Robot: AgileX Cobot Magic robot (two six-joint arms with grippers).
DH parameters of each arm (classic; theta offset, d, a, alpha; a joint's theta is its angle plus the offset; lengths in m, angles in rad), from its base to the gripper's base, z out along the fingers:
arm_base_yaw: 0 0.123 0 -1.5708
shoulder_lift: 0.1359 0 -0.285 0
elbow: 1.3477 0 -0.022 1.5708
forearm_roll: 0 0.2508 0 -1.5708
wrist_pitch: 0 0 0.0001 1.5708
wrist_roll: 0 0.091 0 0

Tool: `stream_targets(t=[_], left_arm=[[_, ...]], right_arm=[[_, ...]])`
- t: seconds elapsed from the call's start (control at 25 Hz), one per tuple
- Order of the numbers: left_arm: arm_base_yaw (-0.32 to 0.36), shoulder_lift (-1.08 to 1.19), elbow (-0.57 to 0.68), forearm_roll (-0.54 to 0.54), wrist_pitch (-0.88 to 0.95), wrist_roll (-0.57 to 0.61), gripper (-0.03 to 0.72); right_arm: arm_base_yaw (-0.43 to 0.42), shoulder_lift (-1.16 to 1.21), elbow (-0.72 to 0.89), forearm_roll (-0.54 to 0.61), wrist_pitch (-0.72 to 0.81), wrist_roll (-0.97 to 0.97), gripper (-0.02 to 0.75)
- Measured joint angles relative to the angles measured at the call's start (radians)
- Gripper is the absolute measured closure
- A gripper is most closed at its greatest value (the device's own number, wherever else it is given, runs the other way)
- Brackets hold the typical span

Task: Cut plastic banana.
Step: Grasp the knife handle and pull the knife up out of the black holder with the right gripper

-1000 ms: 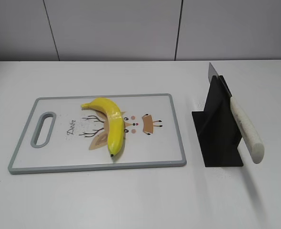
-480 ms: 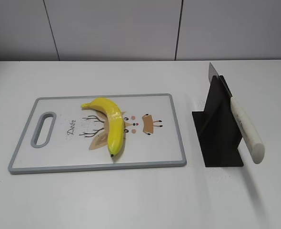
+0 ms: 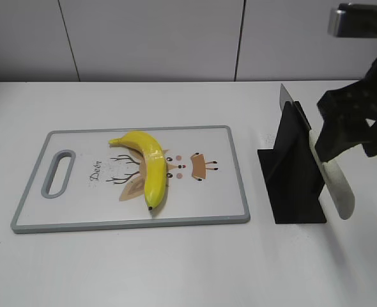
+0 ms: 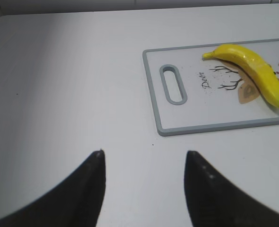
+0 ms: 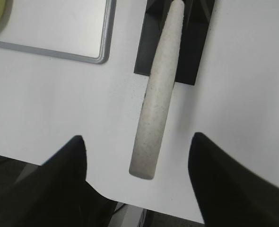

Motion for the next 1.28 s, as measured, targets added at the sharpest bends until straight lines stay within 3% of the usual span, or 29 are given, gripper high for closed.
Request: stream_targets(t=[0.52,0.8,0.92,1.28], left_arm=[[0.0,0.0,0.0,0.0,0.0,0.0,0.189],[0.0,0.0,0.0,0.0,0.0,0.0,0.189],[0.0,0.0,0.0,0.0,0.0,0.0,0.189],[0.0,0.0,0.0,0.0,0.0,0.0,0.189]], right_arm=[[0.0,0.247,-0.001,-0.018,-0.005,0.078,0.227],[0.0,0.269,-0.001,-0.02,0.009,0.097,0.389],[0.0,0.269,-0.001,-0.002,0.015,0.084,0.553],[-0.002,0.269,-0.001,0.008,0.027,0.078,0.563]])
